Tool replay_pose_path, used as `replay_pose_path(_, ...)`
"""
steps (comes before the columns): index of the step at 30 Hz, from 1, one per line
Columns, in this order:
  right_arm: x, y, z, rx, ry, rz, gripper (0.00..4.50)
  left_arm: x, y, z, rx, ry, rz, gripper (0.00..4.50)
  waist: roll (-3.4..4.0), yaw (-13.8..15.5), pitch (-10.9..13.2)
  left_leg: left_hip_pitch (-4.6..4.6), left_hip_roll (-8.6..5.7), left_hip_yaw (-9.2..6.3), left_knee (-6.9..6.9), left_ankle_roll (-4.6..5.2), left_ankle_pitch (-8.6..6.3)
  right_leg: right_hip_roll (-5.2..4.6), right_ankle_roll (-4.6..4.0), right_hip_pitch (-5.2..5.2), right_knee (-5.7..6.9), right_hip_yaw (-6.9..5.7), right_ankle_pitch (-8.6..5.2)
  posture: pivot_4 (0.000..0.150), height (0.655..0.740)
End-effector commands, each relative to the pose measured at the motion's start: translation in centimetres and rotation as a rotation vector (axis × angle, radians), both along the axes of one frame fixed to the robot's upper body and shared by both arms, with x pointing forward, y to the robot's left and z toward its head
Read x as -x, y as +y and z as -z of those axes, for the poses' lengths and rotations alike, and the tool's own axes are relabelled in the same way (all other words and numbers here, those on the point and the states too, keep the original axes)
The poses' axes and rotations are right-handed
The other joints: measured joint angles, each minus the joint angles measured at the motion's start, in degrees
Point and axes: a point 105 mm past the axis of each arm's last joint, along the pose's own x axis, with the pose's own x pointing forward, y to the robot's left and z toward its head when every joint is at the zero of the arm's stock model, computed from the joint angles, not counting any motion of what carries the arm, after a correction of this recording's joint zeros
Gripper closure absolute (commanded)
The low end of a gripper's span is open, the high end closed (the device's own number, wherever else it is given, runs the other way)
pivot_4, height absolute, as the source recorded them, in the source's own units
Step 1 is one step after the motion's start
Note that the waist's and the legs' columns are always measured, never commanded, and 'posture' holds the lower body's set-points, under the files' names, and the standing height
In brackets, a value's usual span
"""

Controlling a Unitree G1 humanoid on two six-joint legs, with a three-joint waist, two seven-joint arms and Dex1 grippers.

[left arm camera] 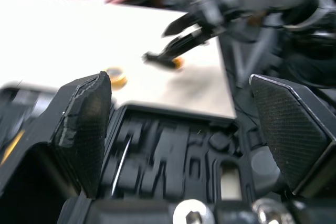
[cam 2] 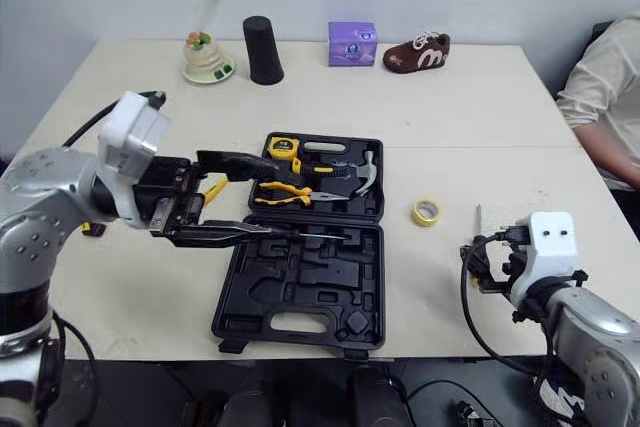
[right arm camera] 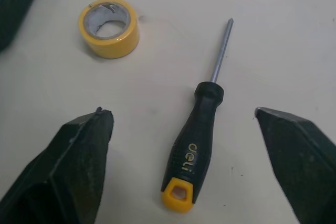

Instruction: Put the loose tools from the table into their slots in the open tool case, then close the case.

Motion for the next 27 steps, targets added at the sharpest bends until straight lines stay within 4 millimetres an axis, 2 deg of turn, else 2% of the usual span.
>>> replay_pose_path(1, -0.5, 0.0, 0.9, -0.014, 0.067, 0.012, 0.0, 0.3, -1.0, 0.0, -0.008, -0.038, 0.09, 0.11, 0.0, 0.05, 0.0, -0.06, 0.03, 0.03, 0.01, -0.01, 0.01, 0.03, 0.0, -0.1, 0.03, 0.02, 0.0, 0.15, 0.7386)
replay_pose_path(6, -1.3, 0.0, 2.1, -0.024, 0.106, 0.02, 0.0, 0.0, -1.7, 0.0, 0.009, -0.039, 0.138, 0.11, 0.01, 0.18, 0.01, -0.14, 0.03, 0.14, 0.01, -0.04, 0.03, 0.06, 0.02, -0.31, 0.16, 0.15, -0.06, 0.15, 0.7386)
replay_pose_path(9, -1.8, -0.4, 2.5, -0.016, 0.099, 0.059, 0.73, 0.2, -1.8, 0.9, -0.025, -0.046, 0.159, 0.0, 0.01, 0.03, 0.01, -0.14, 0.03, 0.23, 0.04, -0.04, 0.03, 0.05, 0.04, -0.34, 0.18, 0.2, -0.05, 0.15, 0.7386)
replay_pose_path(13, -1.5, -0.5, 2.1, -0.017, 0.075, 0.071, 2.58, 0.1, -1.6, 0.9, -0.019, -0.041, 0.162, 0.0, 0.01, 0.09, 0.01, -0.11, 0.04, 0.27, 0.07, -0.04, 0.03, 0.05, 0.05, -0.34, 0.24, 0.21, -0.05, 0.15, 0.7386)
replay_pose_path(15, -1.1, -0.4, 1.7, -0.018, 0.06, 0.066, 3.31, -0.1, -1.5, 0.9, -0.022, -0.043, 0.15, 0.0, 0.01, 0.12, 0.01, -0.1, 0.04, 0.27, 0.07, -0.04, 0.03, 0.05, 0.05, -0.34, 0.25, 0.2, -0.05, 0.15, 0.7386)
replay_pose_path(18, -0.9, 0.2, -0.2, -0.004, -0.021, 0.0, 3.37, -0.4, -0.8, 1.3, -0.044, -0.042, 0.104, 0.0, 0.04, 0.17, 0.03, -0.12, 0.03, 0.27, 0.04, -0.05, 0.03, 0.05, 0.06, -0.37, 0.25, 0.21, -0.06, 0.15, 0.7386)
replay_pose_path(21, -0.7, 1.7, -2.5, 0.024, -0.085, -0.158, 3.37, -0.6, 0.8, 2.3, -0.103, -0.035, 0.049, 0.0, 0.1, -0.1, 0.06, -0.14, 0.04, 0.42, -0.01, -0.05, 0.03, 0.05, 0.07, -0.51, 0.29, 0.3, -0.06, 0.15, 0.7386)
replay_pose_path(27, 0.5, 8.7, -6.3, 0.052, -0.066, -0.773, 3.37, -0.6, 5.4, 4.3, -0.272, 0.0, -0.064, 0.0, 0.14, -1.33, 0.27, -0.2, 0.16, 0.54, 0.05, -0.06, 0.05, 0.01, 0.06, -0.71, 0.46, 0.39, -0.07, 0.15, 0.7386)
